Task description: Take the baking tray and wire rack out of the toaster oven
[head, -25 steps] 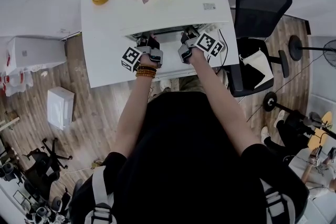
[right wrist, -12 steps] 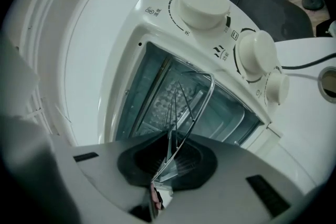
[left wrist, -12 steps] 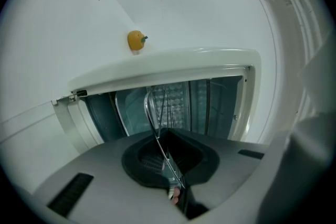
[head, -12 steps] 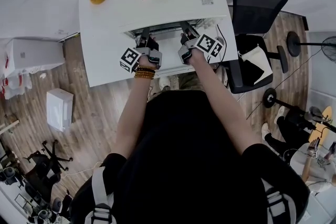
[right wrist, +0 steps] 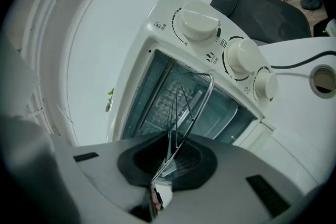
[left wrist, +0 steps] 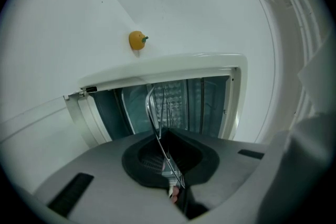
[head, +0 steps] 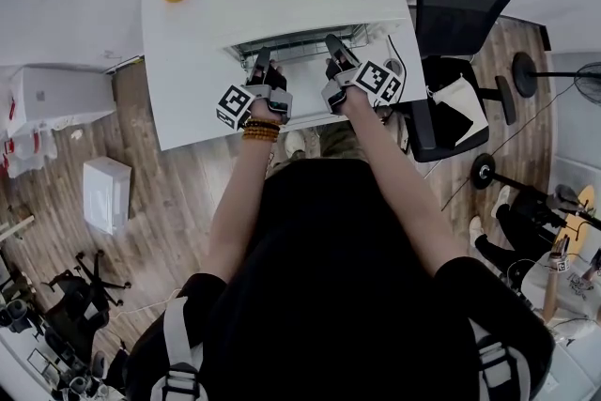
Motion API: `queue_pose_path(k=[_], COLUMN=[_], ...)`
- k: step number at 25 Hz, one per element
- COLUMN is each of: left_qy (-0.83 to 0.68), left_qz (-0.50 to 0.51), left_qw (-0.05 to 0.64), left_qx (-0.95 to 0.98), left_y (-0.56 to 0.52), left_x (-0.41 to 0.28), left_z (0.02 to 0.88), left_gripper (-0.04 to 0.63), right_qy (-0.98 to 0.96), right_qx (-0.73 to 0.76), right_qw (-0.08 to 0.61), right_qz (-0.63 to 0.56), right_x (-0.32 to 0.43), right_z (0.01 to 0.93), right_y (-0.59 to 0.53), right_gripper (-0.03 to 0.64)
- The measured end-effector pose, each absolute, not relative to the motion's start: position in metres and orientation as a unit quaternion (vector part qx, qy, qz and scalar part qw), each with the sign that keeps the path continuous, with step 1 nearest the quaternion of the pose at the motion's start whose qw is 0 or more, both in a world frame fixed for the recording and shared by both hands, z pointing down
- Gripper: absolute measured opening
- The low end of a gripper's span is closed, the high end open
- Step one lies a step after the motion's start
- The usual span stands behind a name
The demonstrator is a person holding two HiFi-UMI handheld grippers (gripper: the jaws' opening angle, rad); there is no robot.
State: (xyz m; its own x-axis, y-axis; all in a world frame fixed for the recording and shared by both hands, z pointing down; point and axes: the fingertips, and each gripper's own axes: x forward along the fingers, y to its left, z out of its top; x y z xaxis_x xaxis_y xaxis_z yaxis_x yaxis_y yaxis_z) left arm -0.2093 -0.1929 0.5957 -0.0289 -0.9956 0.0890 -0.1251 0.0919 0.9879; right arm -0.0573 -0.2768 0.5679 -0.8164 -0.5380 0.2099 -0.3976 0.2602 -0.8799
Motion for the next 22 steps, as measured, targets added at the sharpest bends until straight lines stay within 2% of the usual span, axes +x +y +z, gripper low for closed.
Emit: queue_pose_path(k=[22], left_qy=[-0.546], left_qz=[-0.443], left_qw=[0.487], left_qx=[0.518], left_y=[-0.157], left_x=[-0.190], left_z=[0.591], left_gripper=[0.023], right_qy=[0.789], right_qx=[-0.291], right_qw=[0.088], right_qz=[-0.533], right_x=[-0.037], right_z=[0.561], right_y=[-0.236], right_gripper=[0.038])
